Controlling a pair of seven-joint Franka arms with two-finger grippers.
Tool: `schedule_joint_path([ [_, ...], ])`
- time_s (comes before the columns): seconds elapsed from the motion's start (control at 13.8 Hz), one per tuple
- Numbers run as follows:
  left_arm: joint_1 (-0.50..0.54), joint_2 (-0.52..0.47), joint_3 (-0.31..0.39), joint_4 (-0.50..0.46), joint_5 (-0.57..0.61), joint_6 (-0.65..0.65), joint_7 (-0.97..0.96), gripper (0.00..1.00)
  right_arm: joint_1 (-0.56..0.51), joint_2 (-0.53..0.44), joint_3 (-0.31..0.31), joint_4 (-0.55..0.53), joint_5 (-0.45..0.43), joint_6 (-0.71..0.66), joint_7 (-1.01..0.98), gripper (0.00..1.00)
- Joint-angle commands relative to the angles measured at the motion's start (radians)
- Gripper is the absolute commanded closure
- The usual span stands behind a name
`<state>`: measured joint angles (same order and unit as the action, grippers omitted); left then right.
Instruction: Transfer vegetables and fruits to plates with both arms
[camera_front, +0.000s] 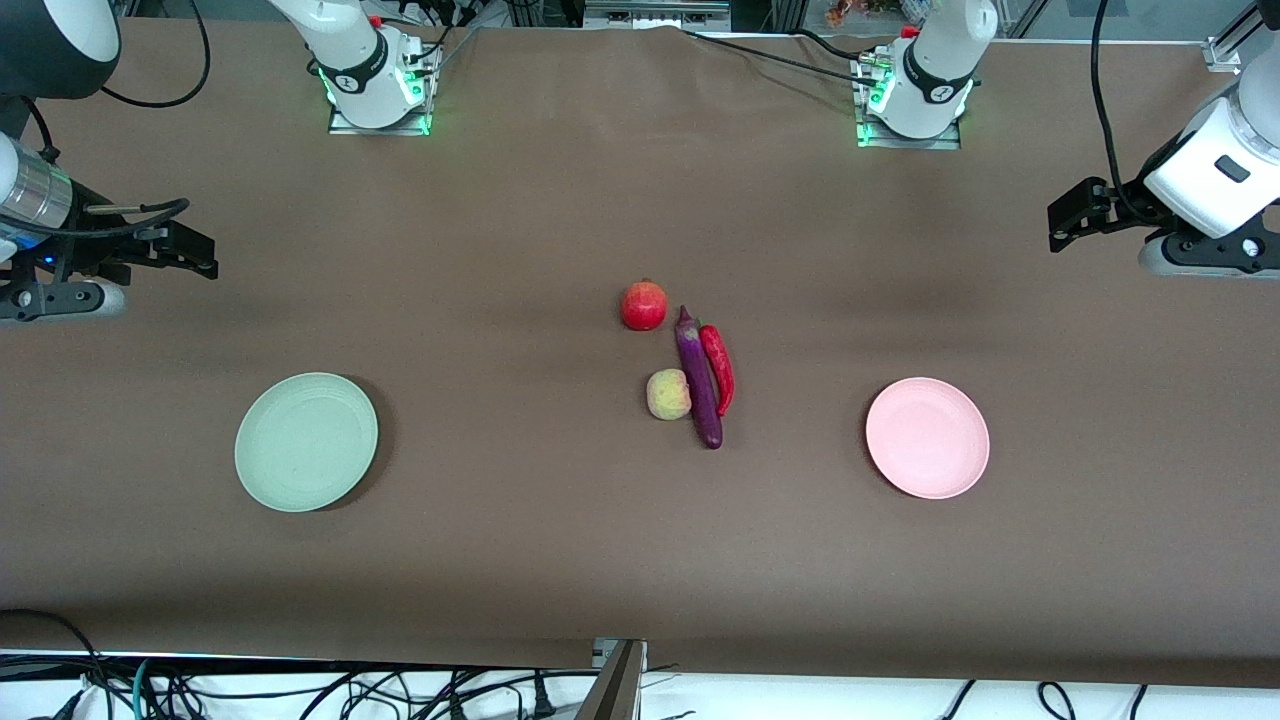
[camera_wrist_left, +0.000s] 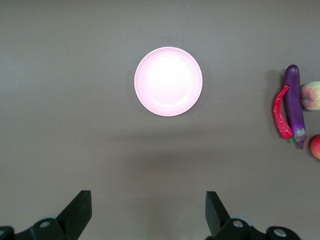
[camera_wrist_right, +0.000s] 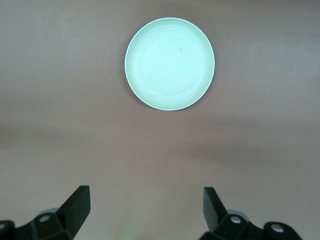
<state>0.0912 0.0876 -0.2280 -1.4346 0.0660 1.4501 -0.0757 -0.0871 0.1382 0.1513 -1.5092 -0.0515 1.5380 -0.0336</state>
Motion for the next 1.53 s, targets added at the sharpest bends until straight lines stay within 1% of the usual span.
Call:
schedule_joint_path([
  [0.0,-0.002,-0.003,-0.027,0.057,0.021,0.004,0.007,0.00,-0.003,0.008,0.002,0.020,0.013,-0.006,0.008,0.00],
  [0.07,-0.008,0.006,-0.028,0.086,0.020,0.016,0.007,0.00,-0.003,0.008,0.002,0.020,0.013,-0.006,0.009,0.00],
  [0.15,-0.019,0.008,-0.030,0.091,0.020,0.038,0.007,0.00,-0.005,0.009,0.001,0.020,0.013,-0.004,0.011,0.00],
  [0.29,-0.034,0.008,-0.028,0.080,0.021,0.046,0.011,0.00,-0.003,0.008,0.001,0.020,0.013,-0.006,0.006,0.00],
  [0.51,-0.041,0.006,-0.027,0.079,0.014,0.042,0.120,0.00,-0.003,0.009,0.001,0.020,0.012,-0.006,0.003,0.00],
  [0.73,-0.027,0.008,-0.021,0.080,0.009,0.044,0.128,0.00,-0.002,0.009,0.002,0.020,0.012,-0.006,0.004,0.00],
  [0.8,-0.018,0.008,-0.014,0.080,0.009,0.042,0.128,0.00,-0.002,0.009,0.002,0.020,0.013,-0.004,0.004,0.00],
  [0.94,0.051,0.006,-0.016,0.082,-0.012,0.035,0.125,0.00,-0.003,0.009,0.002,0.020,0.013,-0.004,0.006,0.00],
  [1.09,0.139,-0.002,-0.016,0.088,-0.119,-0.017,0.128,0.00,-0.002,0.012,0.002,0.021,0.012,-0.004,0.003,0.00],
  [1.45,0.145,-0.014,-0.027,0.092,-0.117,-0.066,0.129,0.00,-0.005,0.014,0.001,0.020,0.013,-0.003,0.004,0.00],
])
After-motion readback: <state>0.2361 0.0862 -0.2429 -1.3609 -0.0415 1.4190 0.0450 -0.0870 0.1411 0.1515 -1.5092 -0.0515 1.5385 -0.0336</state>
